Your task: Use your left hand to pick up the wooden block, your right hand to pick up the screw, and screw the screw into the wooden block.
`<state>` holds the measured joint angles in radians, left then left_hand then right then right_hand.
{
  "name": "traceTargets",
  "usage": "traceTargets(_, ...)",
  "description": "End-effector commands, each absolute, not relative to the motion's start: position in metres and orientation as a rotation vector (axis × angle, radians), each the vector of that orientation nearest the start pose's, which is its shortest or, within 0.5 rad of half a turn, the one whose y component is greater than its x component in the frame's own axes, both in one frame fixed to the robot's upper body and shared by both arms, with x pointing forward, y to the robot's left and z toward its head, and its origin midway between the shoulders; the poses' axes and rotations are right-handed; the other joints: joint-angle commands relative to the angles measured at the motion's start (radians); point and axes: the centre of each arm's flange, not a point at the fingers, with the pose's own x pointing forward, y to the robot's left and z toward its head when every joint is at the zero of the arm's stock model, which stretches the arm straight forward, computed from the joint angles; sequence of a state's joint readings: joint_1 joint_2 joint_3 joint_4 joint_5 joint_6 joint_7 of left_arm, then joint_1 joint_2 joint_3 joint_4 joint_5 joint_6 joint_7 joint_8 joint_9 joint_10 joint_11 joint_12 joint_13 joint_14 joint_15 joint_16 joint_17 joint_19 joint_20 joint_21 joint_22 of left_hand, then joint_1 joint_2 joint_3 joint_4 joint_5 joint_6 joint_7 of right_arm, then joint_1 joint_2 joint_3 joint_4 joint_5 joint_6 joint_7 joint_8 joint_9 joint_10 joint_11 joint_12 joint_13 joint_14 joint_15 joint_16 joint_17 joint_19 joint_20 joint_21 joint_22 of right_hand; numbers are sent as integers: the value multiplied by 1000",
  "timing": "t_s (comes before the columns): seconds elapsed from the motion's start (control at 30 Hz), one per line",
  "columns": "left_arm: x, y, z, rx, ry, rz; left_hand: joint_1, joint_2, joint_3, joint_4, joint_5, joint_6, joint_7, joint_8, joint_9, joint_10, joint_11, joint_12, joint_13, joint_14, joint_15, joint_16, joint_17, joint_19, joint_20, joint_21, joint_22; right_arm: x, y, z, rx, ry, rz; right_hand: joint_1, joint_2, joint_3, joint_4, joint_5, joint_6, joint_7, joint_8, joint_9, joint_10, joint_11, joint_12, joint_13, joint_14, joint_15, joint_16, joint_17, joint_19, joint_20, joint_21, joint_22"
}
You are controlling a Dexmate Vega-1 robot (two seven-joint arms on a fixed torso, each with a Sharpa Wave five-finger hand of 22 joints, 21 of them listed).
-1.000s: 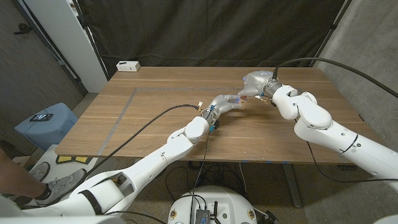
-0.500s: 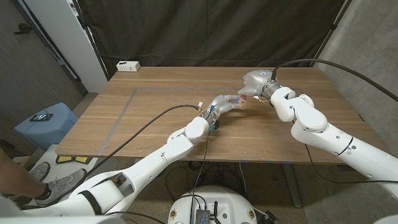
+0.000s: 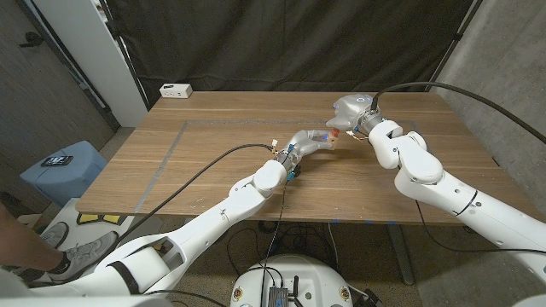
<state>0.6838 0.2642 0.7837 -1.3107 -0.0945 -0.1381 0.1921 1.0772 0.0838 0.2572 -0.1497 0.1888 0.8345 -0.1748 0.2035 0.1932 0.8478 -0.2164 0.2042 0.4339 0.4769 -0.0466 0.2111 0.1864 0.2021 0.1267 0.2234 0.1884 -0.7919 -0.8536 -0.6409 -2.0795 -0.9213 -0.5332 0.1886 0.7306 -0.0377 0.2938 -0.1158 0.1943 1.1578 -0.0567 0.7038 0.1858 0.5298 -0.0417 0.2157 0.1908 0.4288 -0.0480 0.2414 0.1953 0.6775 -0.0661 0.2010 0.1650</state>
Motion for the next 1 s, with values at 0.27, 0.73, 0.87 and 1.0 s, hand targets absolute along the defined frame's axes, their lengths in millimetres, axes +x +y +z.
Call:
traceTargets(0.27,635,21,-46,450,-633,-408,-1,8,14,1,4,6,3,4,1,7,-2,5,1,7,-65,-4,0,9,-2,1,4,533,-205,67,-1700,-540,-261,-77,-16,-36,14,-6,-139,10,-78,7,-51,46,-28,2,-37,-34,-25,5,-28,13,-13,6)
traceTargets(0.73,634,23,-46,442,-635,-397,-2,6,15,0,4,4,1,3,1,6,-2,5,1,7,-66,-5,0,9,-4,1,4,513,-211,74,-1653,-561,-174,-114,-30,-51,8,-6,-349,20,-179,15,-140,79,-38,6,-106,10,-52,1,-129,62,-25,6)
traceTargets(0.87,634,23,-46,435,-631,-399,-2,6,16,0,4,5,1,3,1,6,-2,5,1,7,-66,-5,0,9,-4,1,4,508,-211,77,-1650,-552,-127,-111,-31,-47,0,-5,-409,12,-211,16,-182,88,-40,7,-139,26,-58,-1,-155,73,-24,5)
traceTargets(1.0,635,23,-47,427,-627,-403,-3,5,15,0,4,4,0,3,1,6,-2,5,1,7,-66,-5,0,9,-4,1,4,503,-211,79,-1649,-535,-90,-90,-27,-37,-15,-6,-457,4,-237,18,-224,87,-40,8,-167,39,-60,-4,-183,85,-24,5)
